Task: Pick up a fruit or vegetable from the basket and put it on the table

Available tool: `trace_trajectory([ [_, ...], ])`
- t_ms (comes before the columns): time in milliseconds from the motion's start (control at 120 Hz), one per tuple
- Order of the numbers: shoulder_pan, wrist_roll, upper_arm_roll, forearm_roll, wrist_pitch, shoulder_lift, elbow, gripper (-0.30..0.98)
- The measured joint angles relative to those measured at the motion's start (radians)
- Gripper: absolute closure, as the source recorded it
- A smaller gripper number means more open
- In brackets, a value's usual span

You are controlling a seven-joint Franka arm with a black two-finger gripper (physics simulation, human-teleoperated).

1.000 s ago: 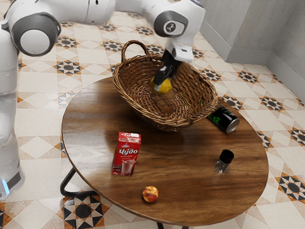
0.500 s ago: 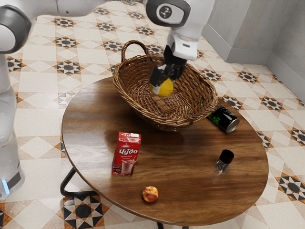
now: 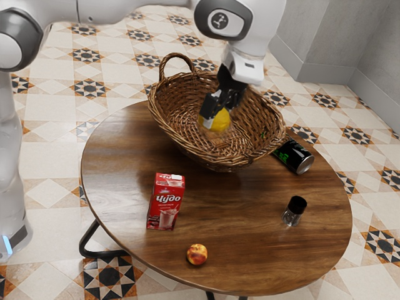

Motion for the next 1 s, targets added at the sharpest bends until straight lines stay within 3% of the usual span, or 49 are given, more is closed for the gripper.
trace_trajectory([
  [142,-0.001,-0.017,0.002,0.0,-0.004,-0.002,0.002,0.36],
  [558,-0.17,-0.056,0.002,-0.013,0.001,0.014,0.002,0.36],
  [1000,-0.185,-0.095,-0.045,-0.049,0.064,0.053,0.006,0.36],
])
